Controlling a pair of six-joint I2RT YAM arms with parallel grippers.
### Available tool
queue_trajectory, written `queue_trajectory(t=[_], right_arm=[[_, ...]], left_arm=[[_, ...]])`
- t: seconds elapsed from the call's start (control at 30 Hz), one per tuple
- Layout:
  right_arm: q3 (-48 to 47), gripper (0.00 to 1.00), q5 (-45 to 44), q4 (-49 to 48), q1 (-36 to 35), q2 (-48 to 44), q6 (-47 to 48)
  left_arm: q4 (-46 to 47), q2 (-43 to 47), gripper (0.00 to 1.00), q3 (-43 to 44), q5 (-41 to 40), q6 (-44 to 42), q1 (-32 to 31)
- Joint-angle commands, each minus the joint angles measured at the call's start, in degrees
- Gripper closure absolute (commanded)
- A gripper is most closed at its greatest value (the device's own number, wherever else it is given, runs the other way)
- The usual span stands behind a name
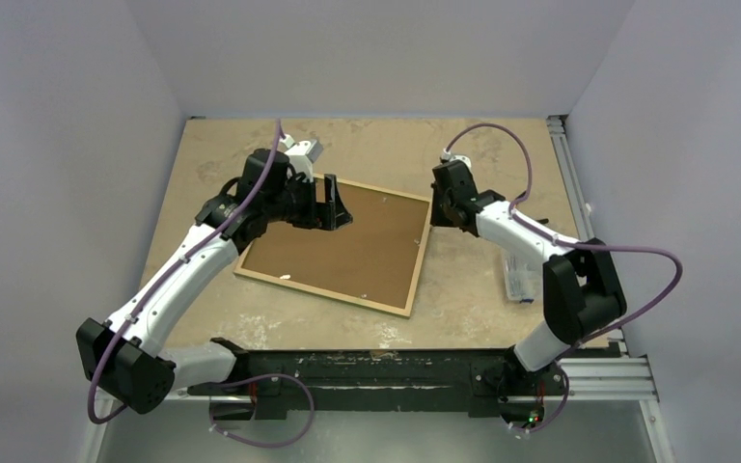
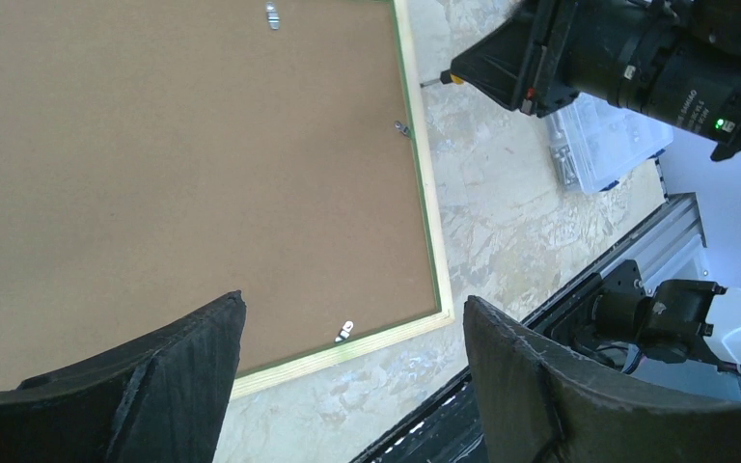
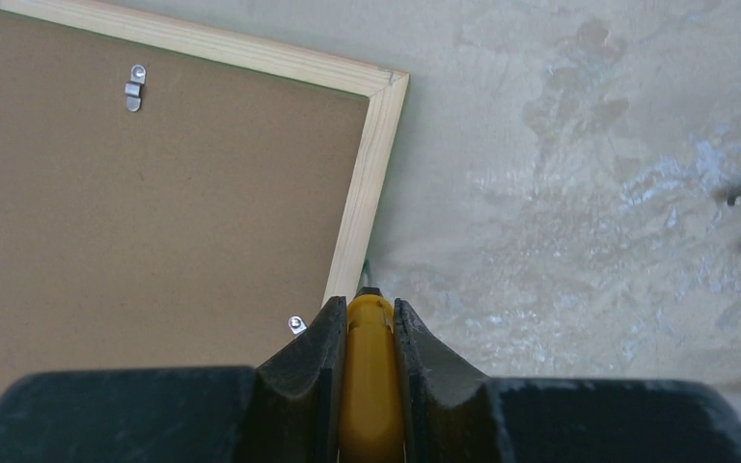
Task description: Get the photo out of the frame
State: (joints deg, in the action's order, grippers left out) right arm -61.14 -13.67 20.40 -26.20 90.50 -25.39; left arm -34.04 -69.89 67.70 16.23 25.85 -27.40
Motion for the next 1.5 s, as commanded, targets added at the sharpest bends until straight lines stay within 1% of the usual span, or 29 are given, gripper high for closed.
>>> queue_trajectory(t=[0.0, 0.07, 0.17, 0.23, 0.3, 0.5, 0.67, 0.93, 1.3, 1.47], right_arm=[[-6.84, 1.00, -0.77, -0.85, -0.64, -0.27, 2.31], [-7.99, 1.00, -3.68, 2.80, -2.29, -1.19, 2.47], [-9.02, 1.00, -7.07, 7.35, -6.69, -2.42, 2.56], [-9.38, 1.00, -7.59, 8.44, -9.26, -2.77, 1.83], [-9.45, 1.00, -6.70, 8.92, -10.30, -2.54, 0.93], [-9.85, 1.00, -9.03, 10.44, -10.54, 0.64, 1.31], [-8.23, 1.00, -9.00, 7.50, -10.59, 0.75, 4.72], [-7.82, 1.00, -8.54, 6.53, -10.54, 2.22, 5.70], [-6.50, 1.00, -6.77, 7.16, -10.53, 3.19, 5.07], [-5.67, 1.00, -3.84, 7.25, -10.54, 2.27, 3.77]], left_arm=[[1.96, 0.88, 0.20, 0.18, -0.31, -2.64, 0.18], [1.86, 0.70, 0.20, 0.37, -0.38, -2.72, 0.16], [1.84, -0.07, 0.20, 0.67, 0.99, -2.44, 0.16], [1.88, -0.44, 0.20, 0.80, 1.82, -2.09, 0.16], [1.97, -0.45, 0.20, 0.77, 2.03, -1.94, 0.22], [2.36, 0.18, 0.20, 0.34, 1.88, -2.20, 0.18], [2.45, 0.19, 0.20, 0.25, 1.72, -2.29, 0.16], [2.47, -0.28, 0.20, 0.24, 1.79, -2.47, 0.16], [2.49, -0.53, 0.20, 0.17, 2.22, -2.47, 0.15], [2.66, -0.65, 0.20, 0.15, 2.30, -2.47, 0.16]])
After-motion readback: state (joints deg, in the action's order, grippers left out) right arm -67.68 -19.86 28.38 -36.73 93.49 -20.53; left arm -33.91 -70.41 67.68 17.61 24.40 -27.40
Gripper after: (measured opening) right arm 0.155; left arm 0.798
